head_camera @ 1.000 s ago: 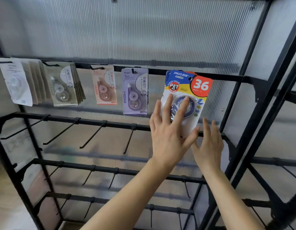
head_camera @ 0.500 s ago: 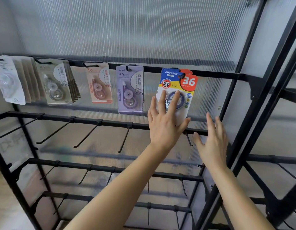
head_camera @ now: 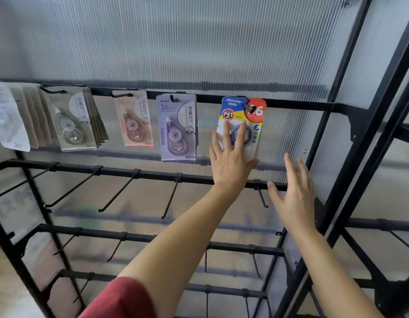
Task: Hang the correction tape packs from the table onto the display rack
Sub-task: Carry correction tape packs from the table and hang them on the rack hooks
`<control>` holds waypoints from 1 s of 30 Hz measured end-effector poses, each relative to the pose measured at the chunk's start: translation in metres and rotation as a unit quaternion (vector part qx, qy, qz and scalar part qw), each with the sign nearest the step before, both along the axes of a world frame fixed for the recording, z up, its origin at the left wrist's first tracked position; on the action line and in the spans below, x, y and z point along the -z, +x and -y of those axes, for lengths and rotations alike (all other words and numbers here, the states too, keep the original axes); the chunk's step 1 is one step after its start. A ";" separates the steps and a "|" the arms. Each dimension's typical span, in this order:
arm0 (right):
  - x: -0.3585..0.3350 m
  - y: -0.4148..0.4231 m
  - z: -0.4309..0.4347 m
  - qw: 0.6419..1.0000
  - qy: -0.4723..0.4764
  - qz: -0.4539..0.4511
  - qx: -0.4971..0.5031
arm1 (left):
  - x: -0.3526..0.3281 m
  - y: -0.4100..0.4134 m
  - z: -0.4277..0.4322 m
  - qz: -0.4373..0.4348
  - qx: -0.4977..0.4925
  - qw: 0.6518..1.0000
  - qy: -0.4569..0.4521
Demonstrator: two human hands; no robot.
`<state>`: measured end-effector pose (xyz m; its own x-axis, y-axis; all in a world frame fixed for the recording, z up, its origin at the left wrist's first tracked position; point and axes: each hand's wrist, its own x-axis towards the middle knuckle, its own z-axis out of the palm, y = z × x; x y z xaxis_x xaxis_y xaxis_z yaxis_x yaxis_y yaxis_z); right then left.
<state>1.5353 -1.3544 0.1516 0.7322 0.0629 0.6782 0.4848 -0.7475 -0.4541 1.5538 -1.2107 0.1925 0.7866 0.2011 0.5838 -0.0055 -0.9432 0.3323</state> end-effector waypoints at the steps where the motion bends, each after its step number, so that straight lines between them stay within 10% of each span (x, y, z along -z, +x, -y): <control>1: 0.000 0.001 0.001 1.000 0.001 0.002 0.000 | 0.002 0.001 -0.001 -0.004 -0.001 1.000 0.014; 30: 0.093 -0.187 -0.159 0.967 -0.112 -0.101 -0.203 | 0.149 -0.274 -0.183 -0.076 -0.122 0.989 -0.021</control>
<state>1.3481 -1.1950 0.0586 0.7327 0.5018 0.4597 0.6772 -0.6041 -0.4200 1.2799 -1.0278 0.0436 0.7899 0.4171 0.4496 0.2739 -0.8958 0.3500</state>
